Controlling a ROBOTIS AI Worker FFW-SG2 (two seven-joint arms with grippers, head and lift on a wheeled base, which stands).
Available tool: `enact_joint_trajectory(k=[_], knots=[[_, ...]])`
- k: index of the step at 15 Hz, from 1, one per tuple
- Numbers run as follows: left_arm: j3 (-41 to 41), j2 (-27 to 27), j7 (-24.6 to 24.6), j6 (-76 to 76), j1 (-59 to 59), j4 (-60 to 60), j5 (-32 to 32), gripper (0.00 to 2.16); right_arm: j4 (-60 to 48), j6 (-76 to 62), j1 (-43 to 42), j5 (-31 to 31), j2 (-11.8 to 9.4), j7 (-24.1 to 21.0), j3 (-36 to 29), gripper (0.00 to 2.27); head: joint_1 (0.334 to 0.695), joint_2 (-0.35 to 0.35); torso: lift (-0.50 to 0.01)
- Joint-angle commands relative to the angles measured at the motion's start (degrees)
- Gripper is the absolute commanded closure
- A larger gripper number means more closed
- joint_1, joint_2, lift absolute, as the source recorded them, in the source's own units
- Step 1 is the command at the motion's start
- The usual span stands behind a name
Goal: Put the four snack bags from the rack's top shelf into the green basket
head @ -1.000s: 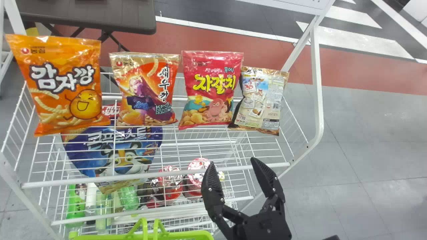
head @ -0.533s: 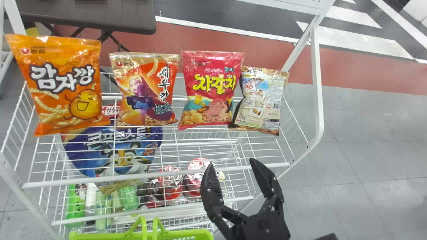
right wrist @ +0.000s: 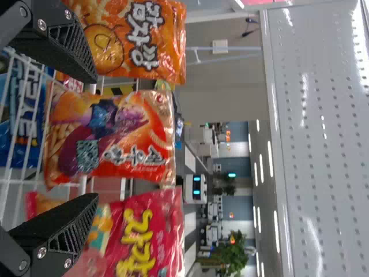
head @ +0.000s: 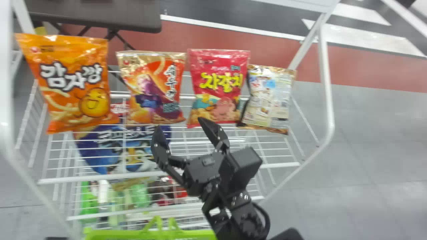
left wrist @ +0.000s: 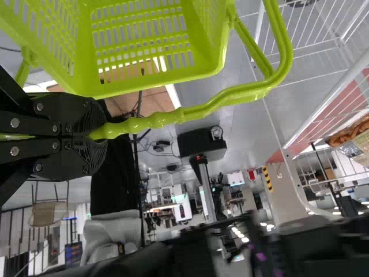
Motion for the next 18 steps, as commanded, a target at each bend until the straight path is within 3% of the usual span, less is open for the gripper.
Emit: enact_joint_trajectory(k=[1,3,5,11,14,15,18], knots=[[-0.2,0.7,0.0,0.2,-0.8,-0.3,0.3,2.15,5.6,5.0,-10.1,0.0,0.8,0.2,3.2,0.13,0.695,-0.148,0.000],[-0.6,1.5,0.2,0.9,-1.7,-0.7,0.3,2.14,9.0,8.7,-15.5,-1.5,1.9,0.2,5.2,0.15,0.695,-0.089,0.000],[-0.1,1.5,0.3,0.9,-1.9,-0.4,0.6,2.15,13.6,10.3,-20.0,-2.3,4.5,0.3,6.1,0.19,0.695,-0.040,0.000],[1.2,1.5,0.0,0.2,-2.5,0.9,1.5,2.14,28.0,12.2,-31.6,-5.2,4.5,4.6,11.1,0.21,0.695,0.119,0.000],[1.7,2.0,0.0,0.0,-3.1,1.9,2.3,2.14,35.2,11.0,-37.0,-7.7,4.5,7.4,11.7,0.21,0.695,0.149,0.000],[1.8,2.0,0.0,0.0,-3.4,2.3,2.4,2.14,36.7,11.0,-38.0,-8.4,4.5,9.4,11.6,0.29,0.695,0.160,0.000],[1.9,2.0,-0.1,-0.2,-4.2,3.1,2.9,2.14,37.9,11.7,-39.5,-8.1,4.5,14.0,11.6,1.18,0.695,0.180,0.000]])
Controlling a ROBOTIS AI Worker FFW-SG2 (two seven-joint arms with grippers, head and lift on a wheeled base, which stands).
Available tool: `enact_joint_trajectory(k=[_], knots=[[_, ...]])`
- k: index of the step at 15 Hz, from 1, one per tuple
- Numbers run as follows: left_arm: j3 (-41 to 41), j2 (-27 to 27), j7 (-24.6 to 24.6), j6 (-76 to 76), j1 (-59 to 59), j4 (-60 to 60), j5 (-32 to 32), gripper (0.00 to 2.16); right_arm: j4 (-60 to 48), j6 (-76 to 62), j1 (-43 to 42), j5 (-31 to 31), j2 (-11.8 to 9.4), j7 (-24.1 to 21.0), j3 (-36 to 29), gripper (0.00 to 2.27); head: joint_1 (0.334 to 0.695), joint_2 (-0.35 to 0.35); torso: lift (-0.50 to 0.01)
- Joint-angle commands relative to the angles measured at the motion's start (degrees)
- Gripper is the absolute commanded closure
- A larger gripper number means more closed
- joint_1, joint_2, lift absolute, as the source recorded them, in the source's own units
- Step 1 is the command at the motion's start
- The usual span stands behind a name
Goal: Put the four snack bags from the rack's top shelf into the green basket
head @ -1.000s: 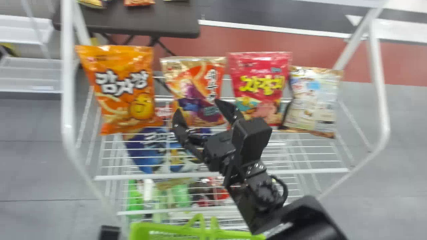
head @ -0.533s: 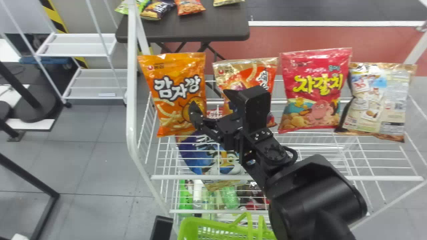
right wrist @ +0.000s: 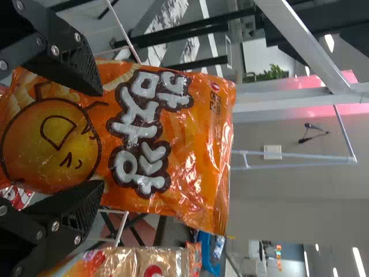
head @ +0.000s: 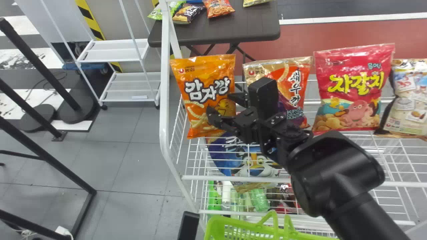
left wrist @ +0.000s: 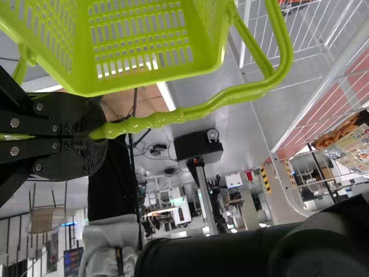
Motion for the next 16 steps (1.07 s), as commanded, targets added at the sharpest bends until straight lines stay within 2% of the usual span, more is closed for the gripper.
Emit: enact_joint_trajectory(k=[1,2,3,5,9,11,13,16], knots=[[-0.1,0.0,0.0,0.0,-0.3,0.1,0.1,2.14,0.4,1.0,-0.6,-0.1,0.1,2.2,-0.1,1.45,0.695,0.184,0.000],[-0.2,0.0,0.1,0.1,-0.5,0.2,0.1,2.14,0.4,1.0,-0.8,0.3,0.1,2.7,-0.1,1.64,0.695,0.191,0.000],[-0.2,0.0,0.1,0.1,-0.5,0.3,0.2,2.14,0.4,1.0,-1.1,0.9,0.1,3.6,0.0,1.93,0.695,0.194,0.000],[-0.2,0.0,0.2,0.1,-0.5,0.3,0.1,2.14,0.5,-0.6,-1.2,1.0,0.1,4.3,0.0,2.15,0.695,0.197,0.000],[0.1,0.0,0.0,0.1,-0.4,0.2,0.4,2.14,1.2,-3.6,-0.9,2.1,0.1,4.1,-0.1,2.22,0.695,0.200,0.000],[0.4,0.1,0.0,0.1,-0.3,0.1,0.6,2.14,-1.2,-4.1,2.9,3.2,0.1,3.6,-0.2,2.22,0.695,0.200,0.000],[0.9,0.0,0.0,0.1,0.0,-0.4,1.0,2.14,-8.8,-0.9,9.1,5.5,0.1,3.8,-1.1,2.22,0.695,0.205,0.000],[1.0,-0.3,0.2,0.0,-0.1,-0.5,1.1,2.14,-21.8,1.9,18.8,4.2,0.1,3.9,-2.7,2.22,0.695,0.219,0.000]])
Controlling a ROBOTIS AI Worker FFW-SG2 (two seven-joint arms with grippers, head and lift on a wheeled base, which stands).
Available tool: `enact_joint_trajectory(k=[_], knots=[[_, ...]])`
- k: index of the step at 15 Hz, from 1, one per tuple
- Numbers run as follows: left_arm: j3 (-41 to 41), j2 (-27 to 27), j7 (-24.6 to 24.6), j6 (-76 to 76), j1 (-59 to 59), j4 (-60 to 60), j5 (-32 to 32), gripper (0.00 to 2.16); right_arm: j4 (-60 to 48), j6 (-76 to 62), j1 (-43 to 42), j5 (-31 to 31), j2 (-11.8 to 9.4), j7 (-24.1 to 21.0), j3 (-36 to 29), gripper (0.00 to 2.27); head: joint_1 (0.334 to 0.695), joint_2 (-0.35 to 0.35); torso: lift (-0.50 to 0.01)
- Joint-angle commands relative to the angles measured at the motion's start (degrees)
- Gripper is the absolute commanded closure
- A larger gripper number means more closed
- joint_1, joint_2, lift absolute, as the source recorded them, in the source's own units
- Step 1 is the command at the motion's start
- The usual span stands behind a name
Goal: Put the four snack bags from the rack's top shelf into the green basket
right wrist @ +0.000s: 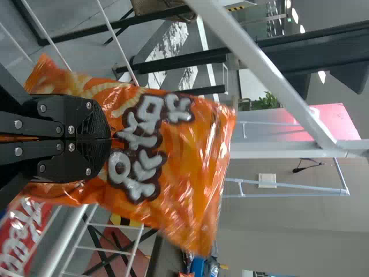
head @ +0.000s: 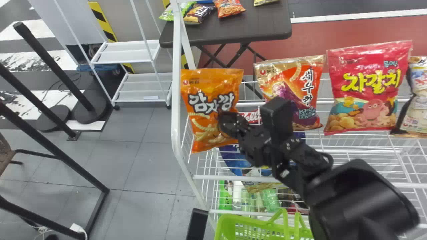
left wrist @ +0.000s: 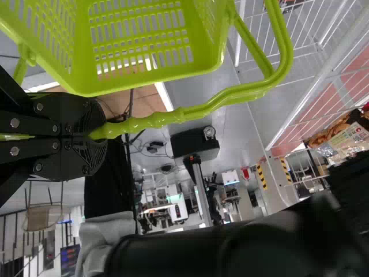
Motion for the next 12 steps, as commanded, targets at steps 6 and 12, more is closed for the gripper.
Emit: enact_joint_trajectory(k=[6,12], knots=[[0.0,-0.6,2.0,-0.1,-0.6,0.3,-0.3,2.14,-31.4,2.3,27.1,1.4,-6.7,0.3,-10.5,2.22,0.695,0.112,0.000],[5.7,-3.1,2.0,-2.6,1.5,-0.4,0.2,2.14,-46.7,15.5,44.1,-1.0,-9.9,4.9,-25.3,2.22,0.695,-0.131,0.000]])
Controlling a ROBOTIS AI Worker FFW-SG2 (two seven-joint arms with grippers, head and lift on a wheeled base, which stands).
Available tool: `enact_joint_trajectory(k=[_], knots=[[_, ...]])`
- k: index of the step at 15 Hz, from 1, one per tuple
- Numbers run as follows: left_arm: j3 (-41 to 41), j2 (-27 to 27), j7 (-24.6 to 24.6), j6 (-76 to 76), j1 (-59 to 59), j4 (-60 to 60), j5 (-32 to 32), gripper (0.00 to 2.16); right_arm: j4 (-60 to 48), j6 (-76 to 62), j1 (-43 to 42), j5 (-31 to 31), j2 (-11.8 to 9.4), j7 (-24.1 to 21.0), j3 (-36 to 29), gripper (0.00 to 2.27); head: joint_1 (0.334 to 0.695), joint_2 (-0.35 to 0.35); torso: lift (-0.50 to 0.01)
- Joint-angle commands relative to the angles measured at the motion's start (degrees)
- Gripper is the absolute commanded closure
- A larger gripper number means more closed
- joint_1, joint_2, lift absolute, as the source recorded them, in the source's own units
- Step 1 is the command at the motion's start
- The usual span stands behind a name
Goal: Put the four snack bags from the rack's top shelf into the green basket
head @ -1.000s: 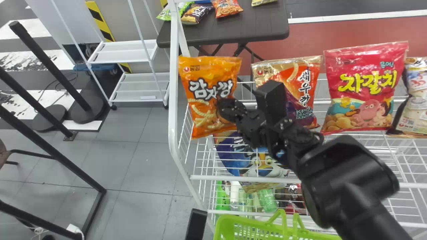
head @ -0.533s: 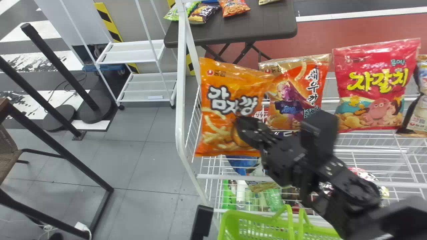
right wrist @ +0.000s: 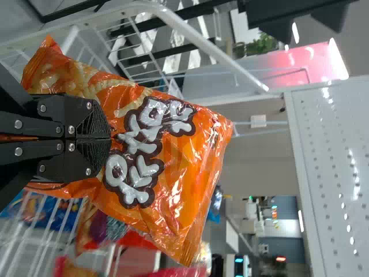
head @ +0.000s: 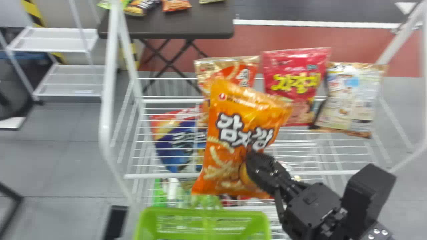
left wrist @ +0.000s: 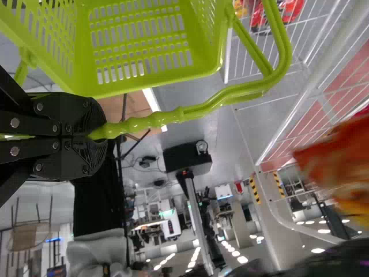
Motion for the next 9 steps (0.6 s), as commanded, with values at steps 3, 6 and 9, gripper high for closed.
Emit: enact_joint_trajectory(k=[3,6,9], knots=[[2.5,-1.9,-0.2,-1.3,1.5,-1.3,0.2,2.14,-3.5,18.5,2.7,-0.8,-1.9,5.0,-6.9,2.22,0.695,-0.197,0.000],[2.4,-2.3,-0.3,-1.3,1.5,-1.8,0.2,2.14,-1.7,24.1,2.7,-0.2,-1.9,7.9,-7.6,2.22,0.695,-0.283,0.000],[2.4,-2.3,-0.4,-1.3,1.7,-2.3,0.3,2.14,2.7,25.4,2.0,2.0,-2.3,8.7,-2.0,2.22,0.695,-0.317,0.000]])
